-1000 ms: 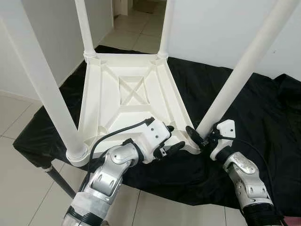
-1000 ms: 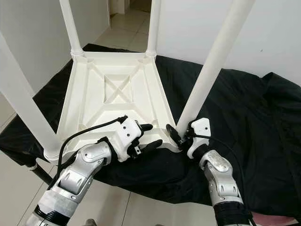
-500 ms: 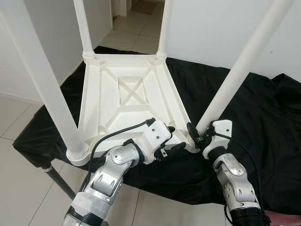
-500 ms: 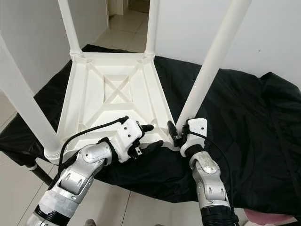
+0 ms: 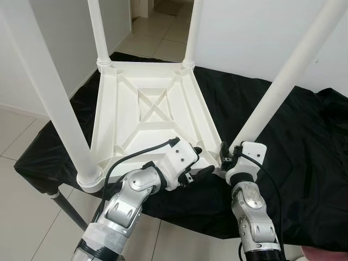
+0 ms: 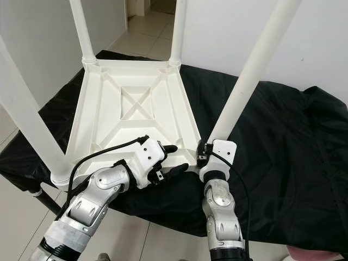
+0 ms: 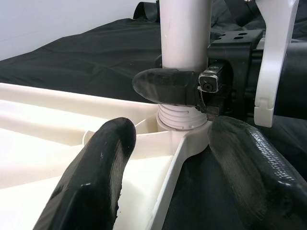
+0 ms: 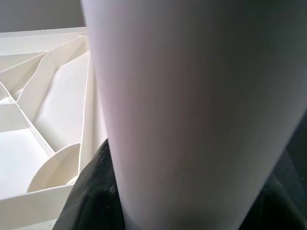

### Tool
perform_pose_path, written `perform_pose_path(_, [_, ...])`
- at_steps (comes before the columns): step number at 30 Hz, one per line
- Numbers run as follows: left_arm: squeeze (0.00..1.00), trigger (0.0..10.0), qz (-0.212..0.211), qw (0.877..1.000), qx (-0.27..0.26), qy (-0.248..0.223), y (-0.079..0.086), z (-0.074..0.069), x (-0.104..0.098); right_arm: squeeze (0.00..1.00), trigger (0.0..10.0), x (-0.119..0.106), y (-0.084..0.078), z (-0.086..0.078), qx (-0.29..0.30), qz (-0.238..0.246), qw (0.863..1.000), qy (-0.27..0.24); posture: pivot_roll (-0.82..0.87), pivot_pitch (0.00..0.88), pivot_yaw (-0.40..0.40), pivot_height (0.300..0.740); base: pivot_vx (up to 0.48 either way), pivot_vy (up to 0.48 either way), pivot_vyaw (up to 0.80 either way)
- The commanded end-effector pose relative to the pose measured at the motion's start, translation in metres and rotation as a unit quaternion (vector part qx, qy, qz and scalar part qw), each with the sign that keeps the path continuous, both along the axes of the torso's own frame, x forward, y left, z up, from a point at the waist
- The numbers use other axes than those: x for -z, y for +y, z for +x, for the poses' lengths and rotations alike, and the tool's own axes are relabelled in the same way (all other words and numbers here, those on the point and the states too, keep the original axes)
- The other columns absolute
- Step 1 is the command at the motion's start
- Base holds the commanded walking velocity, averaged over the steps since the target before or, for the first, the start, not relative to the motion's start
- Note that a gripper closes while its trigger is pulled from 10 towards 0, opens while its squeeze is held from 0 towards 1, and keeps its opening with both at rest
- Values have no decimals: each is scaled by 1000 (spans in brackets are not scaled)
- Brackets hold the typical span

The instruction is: Building children table

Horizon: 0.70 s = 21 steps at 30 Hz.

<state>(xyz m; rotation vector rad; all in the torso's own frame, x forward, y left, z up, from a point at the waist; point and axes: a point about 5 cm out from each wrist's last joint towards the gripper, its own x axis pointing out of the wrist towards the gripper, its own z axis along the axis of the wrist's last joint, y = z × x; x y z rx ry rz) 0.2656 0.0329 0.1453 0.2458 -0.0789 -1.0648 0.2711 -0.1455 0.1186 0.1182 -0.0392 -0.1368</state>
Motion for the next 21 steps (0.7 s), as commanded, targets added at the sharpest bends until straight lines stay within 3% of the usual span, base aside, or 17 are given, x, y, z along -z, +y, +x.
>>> perform_pose_path(1, [0, 10000, 2, 1000, -17, -1, 1, 0, 2, 0, 10000, 13, 3, -4, 13, 17, 999, 38, -41, 0, -78, 740, 0, 0, 0])
perform_pose_path(6, [0, 10000, 3, 1000, -17, -2, 1, 1, 2, 0, 10000, 13, 2, -4, 10, 12, 999, 38, -42, 0, -79, 740, 0, 0, 0])
perform_pose_path(7, [0, 10000, 3, 1000, -18, -3, 1, 1, 2, 1000, 10000, 12, 0, -4, 3, 7, 999, 34, -39, 0, -81, 740, 0, 0, 0])
perform_pose_path(15, [0, 10000, 3, 1000, -18, -3, 1, 0, 2, 1000, 10000, 13, -8, -6, -17, 14, 999, 27, -32, 0, -86, 740, 0, 0, 0])
perform_pose_path(16, [0, 10000, 5, 1000, -19, -2, 2, 0, 3, 247, 10000, 15, -15, -6, -43, 16, 999, 24, -26, 0, -88, 740, 0, 0, 0])
perform_pose_path(18, [0, 10000, 5, 1000, -19, -2, 2, 0, 3, 247, 10000, 15, -15, -6, -43, 16, 999, 24, -26, 0, -88, 740, 0, 0, 0])
perform_pose_path(19, [0, 10000, 5, 1000, -20, -2, 2, 0, 3, 0, 10000, 16, -22, -6, -68, 11, 997, 20, -22, 0, -92, 740, 0, 0, 0])
perform_pose_path(21, [0, 10000, 6, 1000, -22, -2, 3, 0, 3, 0, 10000, 15, -28, -4, -92, 7, 996, 13, -20, 0, -95, 740, 0, 0, 0])
